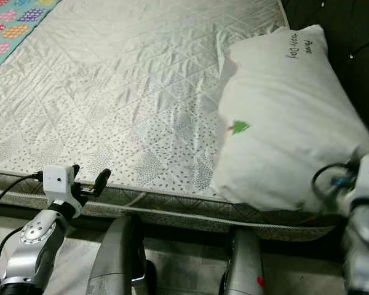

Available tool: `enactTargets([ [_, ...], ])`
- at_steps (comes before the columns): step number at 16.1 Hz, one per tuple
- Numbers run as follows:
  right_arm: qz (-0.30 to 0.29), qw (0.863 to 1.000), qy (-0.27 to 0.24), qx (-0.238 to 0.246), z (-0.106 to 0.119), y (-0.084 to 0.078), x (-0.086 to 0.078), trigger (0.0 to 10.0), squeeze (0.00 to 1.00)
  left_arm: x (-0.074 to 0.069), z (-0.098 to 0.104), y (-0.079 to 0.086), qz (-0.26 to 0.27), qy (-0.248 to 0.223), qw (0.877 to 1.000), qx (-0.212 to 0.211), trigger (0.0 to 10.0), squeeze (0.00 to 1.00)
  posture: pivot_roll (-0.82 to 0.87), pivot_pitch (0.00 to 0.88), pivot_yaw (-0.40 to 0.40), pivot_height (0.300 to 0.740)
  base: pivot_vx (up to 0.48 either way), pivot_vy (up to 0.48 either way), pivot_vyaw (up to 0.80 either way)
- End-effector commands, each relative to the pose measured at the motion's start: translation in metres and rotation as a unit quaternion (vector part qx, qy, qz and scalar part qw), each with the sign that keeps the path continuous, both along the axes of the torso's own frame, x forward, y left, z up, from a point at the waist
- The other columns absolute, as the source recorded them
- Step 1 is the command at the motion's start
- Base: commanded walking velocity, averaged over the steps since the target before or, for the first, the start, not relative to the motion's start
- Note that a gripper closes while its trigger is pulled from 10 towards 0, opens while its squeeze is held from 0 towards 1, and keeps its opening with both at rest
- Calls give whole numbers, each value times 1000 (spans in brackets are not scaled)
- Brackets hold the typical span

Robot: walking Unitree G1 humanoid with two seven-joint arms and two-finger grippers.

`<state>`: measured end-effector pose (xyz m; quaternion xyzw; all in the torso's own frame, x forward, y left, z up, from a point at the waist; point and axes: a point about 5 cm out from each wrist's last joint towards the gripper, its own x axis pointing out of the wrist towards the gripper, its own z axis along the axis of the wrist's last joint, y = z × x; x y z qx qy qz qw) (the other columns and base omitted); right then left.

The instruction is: Clean up the room

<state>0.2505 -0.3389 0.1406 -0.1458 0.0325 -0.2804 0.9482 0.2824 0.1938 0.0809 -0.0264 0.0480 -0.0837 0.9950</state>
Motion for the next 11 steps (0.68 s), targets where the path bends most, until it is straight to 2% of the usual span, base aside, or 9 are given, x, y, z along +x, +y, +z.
enactTargets([
  [1,-40,999,-9,-11,6,-9,-12,0,0,-2,-1,3,2,3,1000,9,10000,0,-5,176,83,548,0,0,0],
  [4,-26,1000,8,6,-4,2,-17,0,0,-2,-1,2,0,3,1000,8,10000,0,-7,175,82,548,0,0,0],
  [5,-16,1000,12,7,-2,7,-14,8000,0,-1,-1,1,1,3,1000,7,10000,0,-7,175,80,548,0,0,0],
  [6,-6,1000,9,7,2,11,-10,9647,0,-1,-1,1,1,3,1000,7,10000,0,-6,174,79,548,0,0,0],
  [7,23,1000,0,2,8,18,2,10000,0,-1,-1,1,2,3,1000,7,10000,0,-6,173,78,548,0,0,0],
  [9,49,999,-7,0,13,26,16,10000,0,-1,-2,1,4,2,1000,7,10000,0,-1,167,75,548,0,0,0],
  [11,64,998,-21,17,17,32,24,10000,1000,-2,-1,2,6,0,1000,7,10000,0,4,165,72,548,0,0,0],
])
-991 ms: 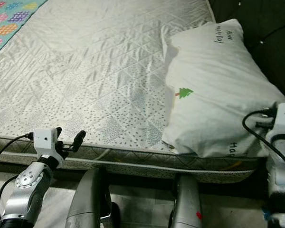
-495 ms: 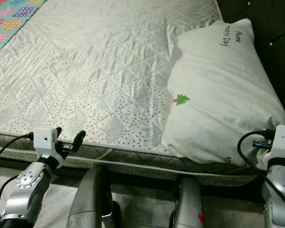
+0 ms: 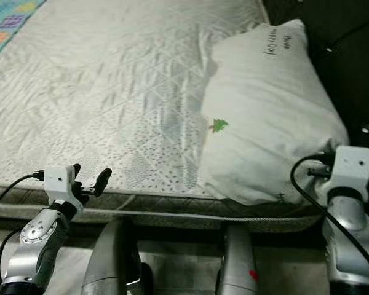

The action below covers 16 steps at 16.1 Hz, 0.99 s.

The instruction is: Clean up the room

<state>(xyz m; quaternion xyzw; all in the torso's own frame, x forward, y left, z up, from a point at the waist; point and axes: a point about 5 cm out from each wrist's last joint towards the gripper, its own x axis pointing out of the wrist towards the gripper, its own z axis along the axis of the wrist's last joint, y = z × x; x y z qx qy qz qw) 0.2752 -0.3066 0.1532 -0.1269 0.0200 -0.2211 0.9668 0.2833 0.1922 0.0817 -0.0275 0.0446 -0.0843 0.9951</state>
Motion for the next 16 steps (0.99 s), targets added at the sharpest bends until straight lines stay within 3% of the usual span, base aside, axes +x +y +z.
enactTargets([
  [1,-4,1000,-15,-10,8,1,3,10000,1000,-4,-2,6,8,4,1000,10,10000,0,9,162,70,548,0,0,0],
  [7,-8,1000,-22,-19,14,0,8,10000,1000,-7,-2,11,10,5,1000,15,10000,0,9,162,70,548,0,0,0],
  [8,-7,998,-47,-36,30,0,19,10000,1000,-6,-3,12,12,7,1000,16,10000,0,3,143,80,548,0,0,0],
  [9,3,993,-91,-71,61,3,36,10000,1000,-5,-4,12,12,8,1000,17,10000,0,5,137,76,548,0,0,0],
  [10,6,993,-90,-72,63,2,36,10000,1000,-5,-4,12,12,9,1000,17,10000,0,5,137,76,548,0,0,0],
  [12,15,995,-77,-69,56,1,32,10000,1000,-5,-4,14,14,9,1000,18,10000,0,4,135,70,548,0,0,0],
  [16,18,997,-18,-78,17,-4,-7,10000,1000,-7,-7,13,16,11,1000,15,10000,0,-10,149,67,548,0,0,0],
])
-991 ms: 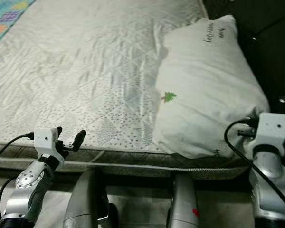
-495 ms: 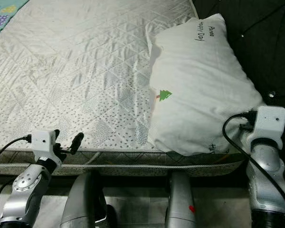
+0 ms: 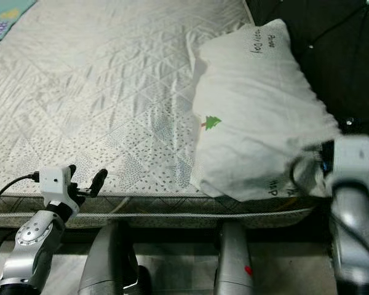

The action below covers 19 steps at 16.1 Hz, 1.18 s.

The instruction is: Clean up the room

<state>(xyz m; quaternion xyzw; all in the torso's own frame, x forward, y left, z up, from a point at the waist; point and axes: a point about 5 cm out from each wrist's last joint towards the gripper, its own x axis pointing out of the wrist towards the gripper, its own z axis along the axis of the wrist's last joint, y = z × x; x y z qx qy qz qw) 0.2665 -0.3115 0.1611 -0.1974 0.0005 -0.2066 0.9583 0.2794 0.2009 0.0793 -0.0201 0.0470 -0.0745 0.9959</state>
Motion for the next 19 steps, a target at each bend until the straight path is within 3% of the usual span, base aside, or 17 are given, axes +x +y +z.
enactTargets([
  [1,3,1000,-13,-6,4,1,-5,10000,1000,-3,-5,4,5,11,1000,6,10000,0,-16,152,72,548,0,0,0],
  [4,8,1000,-16,-18,5,1,-19,10000,1000,-1,-5,2,-2,13,1000,7,10000,0,-27,156,80,548,0,0,0],
  [6,-11,999,-37,-28,19,-9,-20,10000,1000,1,-4,3,-3,11,1000,7,10000,0,-34,158,79,548,0,0,0],
  [8,-17,997,-71,-23,39,-13,-13,10000,1000,1,-4,2,-3,11,1000,6,10000,0,-36,158,78,548,0,0,0],
  [12,45,990,-136,-10,79,10,23,10000,1000,2,-4,-1,-2,8,1000,3,10000,0,-28,153,74,548,0,0,0],
  [16,59,988,-145,2,88,16,36,10000,1000,-1,-3,4,8,5,1000,4,10000,0,-11,150,64,548,0,0,0],
  [19,60,989,-131,17,79,15,34,10000,1000,-2,-4,5,11,5,1000,5,10000,0,-11,152,65,548,0,0,0],
])
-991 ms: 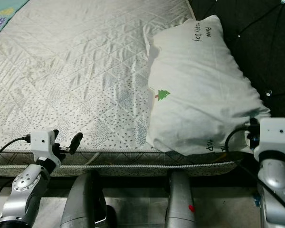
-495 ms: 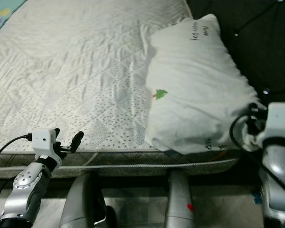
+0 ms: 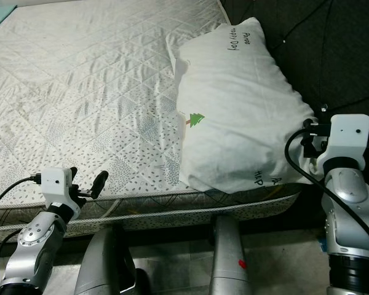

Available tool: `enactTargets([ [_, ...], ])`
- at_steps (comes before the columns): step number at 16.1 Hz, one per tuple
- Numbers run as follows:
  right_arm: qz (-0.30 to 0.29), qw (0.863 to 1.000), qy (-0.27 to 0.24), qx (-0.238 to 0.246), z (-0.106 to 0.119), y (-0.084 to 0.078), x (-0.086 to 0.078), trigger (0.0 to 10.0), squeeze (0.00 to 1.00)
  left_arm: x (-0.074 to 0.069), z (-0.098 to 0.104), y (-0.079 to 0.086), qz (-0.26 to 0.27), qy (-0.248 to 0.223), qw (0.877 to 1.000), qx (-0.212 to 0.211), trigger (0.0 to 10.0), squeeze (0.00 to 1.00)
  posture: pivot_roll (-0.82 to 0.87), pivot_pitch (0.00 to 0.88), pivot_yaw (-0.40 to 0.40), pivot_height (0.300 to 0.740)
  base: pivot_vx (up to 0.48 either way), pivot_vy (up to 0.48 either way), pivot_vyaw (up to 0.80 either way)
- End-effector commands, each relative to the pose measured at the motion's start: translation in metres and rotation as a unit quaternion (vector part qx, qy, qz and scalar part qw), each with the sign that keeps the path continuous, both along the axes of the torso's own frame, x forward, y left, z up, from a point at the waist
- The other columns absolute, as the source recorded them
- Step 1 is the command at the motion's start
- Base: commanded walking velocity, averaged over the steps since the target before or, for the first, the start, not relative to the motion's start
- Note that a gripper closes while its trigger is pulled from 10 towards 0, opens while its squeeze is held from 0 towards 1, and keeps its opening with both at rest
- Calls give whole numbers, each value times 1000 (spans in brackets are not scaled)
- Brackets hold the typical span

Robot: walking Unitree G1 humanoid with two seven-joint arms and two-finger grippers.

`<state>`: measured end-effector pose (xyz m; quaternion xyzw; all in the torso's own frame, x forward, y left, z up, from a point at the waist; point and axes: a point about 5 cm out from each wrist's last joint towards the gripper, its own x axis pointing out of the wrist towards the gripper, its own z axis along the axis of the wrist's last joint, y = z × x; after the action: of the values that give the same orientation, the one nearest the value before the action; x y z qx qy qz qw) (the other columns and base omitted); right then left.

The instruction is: Clean up the room

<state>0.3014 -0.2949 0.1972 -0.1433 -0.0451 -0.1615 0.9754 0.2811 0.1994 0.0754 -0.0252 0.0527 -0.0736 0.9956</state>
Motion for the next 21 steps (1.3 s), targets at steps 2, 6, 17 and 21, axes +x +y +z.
enactTargets([
  [2,1,997,-82,-7,39,-2,-3,10000,1000,-3,0,7,10,-1,1000,10,10000,0,-16,155,70,548,0,0,0],
  [6,80,989,-119,30,55,32,22,10000,1000,5,4,3,2,-7,1000,8,10000,0,-17,158,89,548,0,0,0],
  [17,252,961,105,48,-52,144,65,10000,1000,7,6,-4,1,-10,1000,3,10000,0,33,151,85,548,0,0,0],
  [21,155,960,208,104,-98,117,52,10000,0,2,3,1,10,-5,1000,4,10000,0,25,153,73,548,0,0,0],
])
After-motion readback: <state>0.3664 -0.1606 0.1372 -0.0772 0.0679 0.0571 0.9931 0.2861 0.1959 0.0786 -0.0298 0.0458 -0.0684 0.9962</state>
